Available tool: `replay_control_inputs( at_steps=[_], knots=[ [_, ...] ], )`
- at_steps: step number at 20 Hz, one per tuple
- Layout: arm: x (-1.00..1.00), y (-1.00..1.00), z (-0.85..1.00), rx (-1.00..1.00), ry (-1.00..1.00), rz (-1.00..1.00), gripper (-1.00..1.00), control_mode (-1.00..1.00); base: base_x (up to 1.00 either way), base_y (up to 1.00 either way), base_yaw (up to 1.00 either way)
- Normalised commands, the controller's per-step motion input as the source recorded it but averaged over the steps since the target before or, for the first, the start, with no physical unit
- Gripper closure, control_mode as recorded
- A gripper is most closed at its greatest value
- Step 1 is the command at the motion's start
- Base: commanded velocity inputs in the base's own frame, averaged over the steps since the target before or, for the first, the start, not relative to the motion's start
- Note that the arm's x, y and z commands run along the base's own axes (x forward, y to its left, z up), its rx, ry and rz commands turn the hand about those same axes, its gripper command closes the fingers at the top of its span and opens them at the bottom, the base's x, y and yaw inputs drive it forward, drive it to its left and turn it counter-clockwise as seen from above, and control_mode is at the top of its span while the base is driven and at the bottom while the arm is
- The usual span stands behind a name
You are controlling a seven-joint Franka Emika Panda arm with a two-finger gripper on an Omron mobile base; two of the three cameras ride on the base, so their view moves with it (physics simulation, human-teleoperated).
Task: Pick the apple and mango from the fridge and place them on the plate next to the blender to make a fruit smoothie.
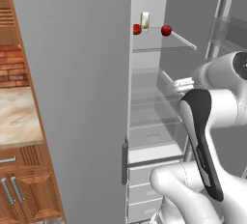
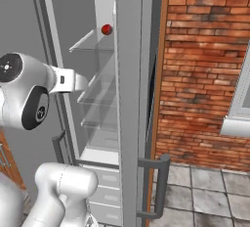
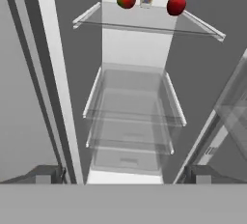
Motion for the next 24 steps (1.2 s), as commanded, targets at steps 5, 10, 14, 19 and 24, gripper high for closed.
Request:
replay_control_inputs(
  at_steps=[5,10,14,19,24],
  knots=[
    [0.0,0.0,0.62,0.0,-0.33,-0.09,-1.0,-1.0,0.0,0.0,0.0],
    [0.0,0.0,0.82,0.0,-0.26,-0.05,-1.0,-1.0,0.0,0.0,0.0],
    [0.13,-0.01,0.65,0.01,0.01,-0.01,-1.0,-1.0,0.0,0.0,0.0],
    [0.38,-0.06,0.22,0.0,0.18,0.0,-1.0,-1.0,0.0,0.0,0.0],
    [0.15,-0.01,0.03,0.0,0.1,0.0,-1.0,-1.0,0.0,0.0,0.0]
  ],
)
